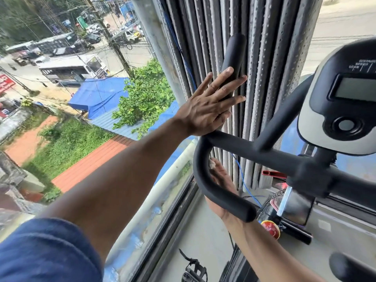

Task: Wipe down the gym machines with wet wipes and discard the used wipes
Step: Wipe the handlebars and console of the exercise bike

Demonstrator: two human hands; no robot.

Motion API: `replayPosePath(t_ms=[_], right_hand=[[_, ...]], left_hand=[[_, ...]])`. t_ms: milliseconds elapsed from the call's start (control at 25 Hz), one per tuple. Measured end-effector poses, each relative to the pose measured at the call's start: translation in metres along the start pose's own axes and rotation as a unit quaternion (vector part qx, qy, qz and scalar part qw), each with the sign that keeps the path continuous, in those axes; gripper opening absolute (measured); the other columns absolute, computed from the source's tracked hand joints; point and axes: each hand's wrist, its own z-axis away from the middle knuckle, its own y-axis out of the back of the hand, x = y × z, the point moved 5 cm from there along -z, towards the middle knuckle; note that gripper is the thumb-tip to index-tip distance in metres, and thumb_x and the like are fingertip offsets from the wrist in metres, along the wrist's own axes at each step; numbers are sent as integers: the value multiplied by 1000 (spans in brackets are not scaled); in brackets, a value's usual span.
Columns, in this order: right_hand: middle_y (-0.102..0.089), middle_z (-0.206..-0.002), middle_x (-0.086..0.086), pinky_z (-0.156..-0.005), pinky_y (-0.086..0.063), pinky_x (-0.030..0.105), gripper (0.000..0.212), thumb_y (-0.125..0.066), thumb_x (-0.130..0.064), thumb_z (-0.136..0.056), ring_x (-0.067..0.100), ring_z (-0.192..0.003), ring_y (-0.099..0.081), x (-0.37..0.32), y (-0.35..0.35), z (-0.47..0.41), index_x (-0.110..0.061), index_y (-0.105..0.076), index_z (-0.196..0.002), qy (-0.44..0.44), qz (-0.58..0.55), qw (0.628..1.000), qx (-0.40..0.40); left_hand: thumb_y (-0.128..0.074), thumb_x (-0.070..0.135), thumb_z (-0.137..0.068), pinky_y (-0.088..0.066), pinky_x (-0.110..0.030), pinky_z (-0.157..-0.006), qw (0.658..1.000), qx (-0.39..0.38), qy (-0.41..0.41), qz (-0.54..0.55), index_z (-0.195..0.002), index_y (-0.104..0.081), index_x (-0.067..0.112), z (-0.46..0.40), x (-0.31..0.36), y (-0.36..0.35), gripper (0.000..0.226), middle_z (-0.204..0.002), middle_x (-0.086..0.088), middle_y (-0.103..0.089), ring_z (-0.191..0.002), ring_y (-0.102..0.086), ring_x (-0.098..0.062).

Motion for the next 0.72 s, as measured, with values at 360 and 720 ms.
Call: replayPosePath(t_ms=[360, 720], right_hand=[[-65, -69, -9, -56, -49, 12, 18, -65, -14, -81, 1, -56, -60, -19, -20, -18, -22, -68, -97, 48, -15, 997, -56], [-72, -106, 17, -70, -58, 26, 44, -77, 3, -72, 18, -82, -73, -26, -30, -29, -10, -59, -110, 68, -66, 992, -86]], left_hand=[[-47, 30, -106, -15, -61, -126, 998, 0, -70, -2, -140, -64, 18, -13, -9, -6, 39, -164, -16, -38, -155, -20, -48], [-50, 24, -106, -7, -56, -129, 998, 8, -59, 22, -148, -56, 17, -8, -12, -8, 43, -166, -16, -34, -156, -16, -47]])
